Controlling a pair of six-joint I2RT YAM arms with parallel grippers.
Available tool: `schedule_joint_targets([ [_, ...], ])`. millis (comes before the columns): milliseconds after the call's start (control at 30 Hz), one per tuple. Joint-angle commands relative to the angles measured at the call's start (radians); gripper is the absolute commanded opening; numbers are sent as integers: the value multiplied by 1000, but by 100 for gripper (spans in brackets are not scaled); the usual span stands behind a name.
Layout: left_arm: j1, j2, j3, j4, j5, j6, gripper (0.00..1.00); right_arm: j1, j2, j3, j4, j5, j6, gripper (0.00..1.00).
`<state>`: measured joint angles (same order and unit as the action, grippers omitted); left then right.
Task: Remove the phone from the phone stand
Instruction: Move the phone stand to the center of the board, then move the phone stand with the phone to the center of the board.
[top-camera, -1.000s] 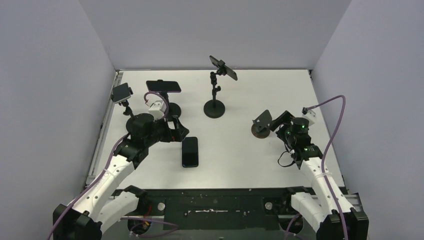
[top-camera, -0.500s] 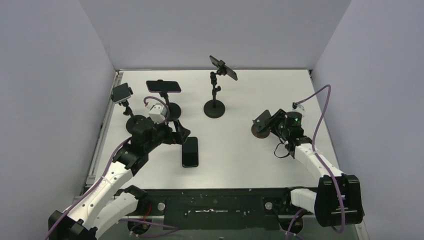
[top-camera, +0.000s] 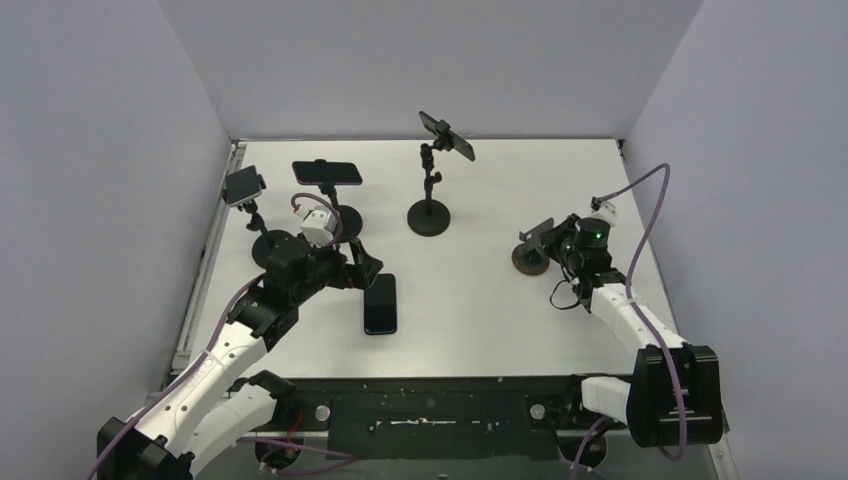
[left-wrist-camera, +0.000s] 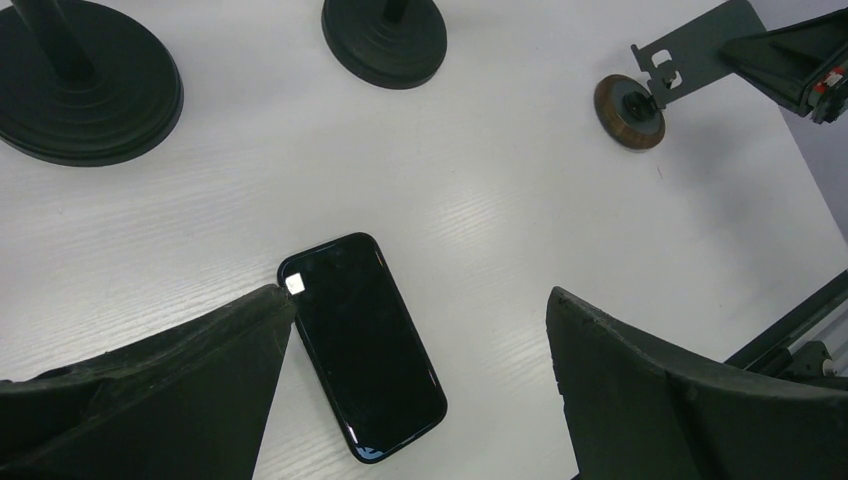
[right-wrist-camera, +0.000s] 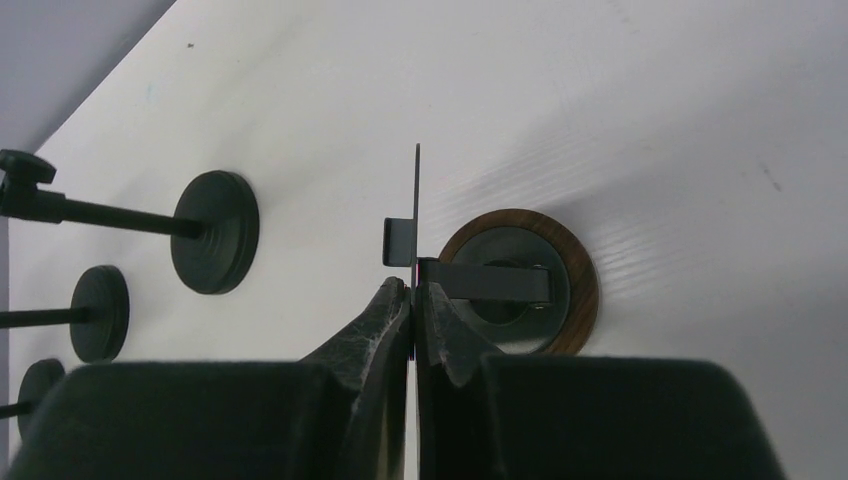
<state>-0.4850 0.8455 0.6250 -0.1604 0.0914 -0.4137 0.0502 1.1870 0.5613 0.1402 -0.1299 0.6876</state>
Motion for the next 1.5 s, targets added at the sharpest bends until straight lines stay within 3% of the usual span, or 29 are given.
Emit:
schedule_joint_targets([
  [0, -9, -14, 12, 61, 14, 14, 96, -45, -29, 81, 20, 93, -31, 0],
  [167, -12, -26, 10, 63, 19, 13, 96, -113, -4, 113, 60, 127, -41, 0],
  [400, -17, -34, 7, 62, 20, 15, 96, -230, 118, 117, 238, 83, -48, 0],
  [933, -15, -48, 3, 75, 24, 26, 96, -243, 310, 234, 264, 64, -91, 0],
  [967, -14, -50, 3, 74, 24, 24, 96, -243, 302, 231, 259, 66, -91, 7],
  [1067, -14, -52, 4, 74, 19, 25, 96, -240, 263, 232, 229, 78, -91, 48],
  [1133, -14, -52, 3, 74, 21, 21, 96, -233, 232, 242, 200, 91, -88, 63],
  [1200, -14, -52, 7, 74, 18, 18, 96, -217, 201, 264, 158, 109, -93, 70],
  [1333, -10, -61, 14, 63, 3, 15, 96, -149, 129, 334, 49, 126, -105, 74],
  [1467, -2, -60, 55, 21, -26, 24, 97, 48, 4, 342, -6, 237, -145, 75],
])
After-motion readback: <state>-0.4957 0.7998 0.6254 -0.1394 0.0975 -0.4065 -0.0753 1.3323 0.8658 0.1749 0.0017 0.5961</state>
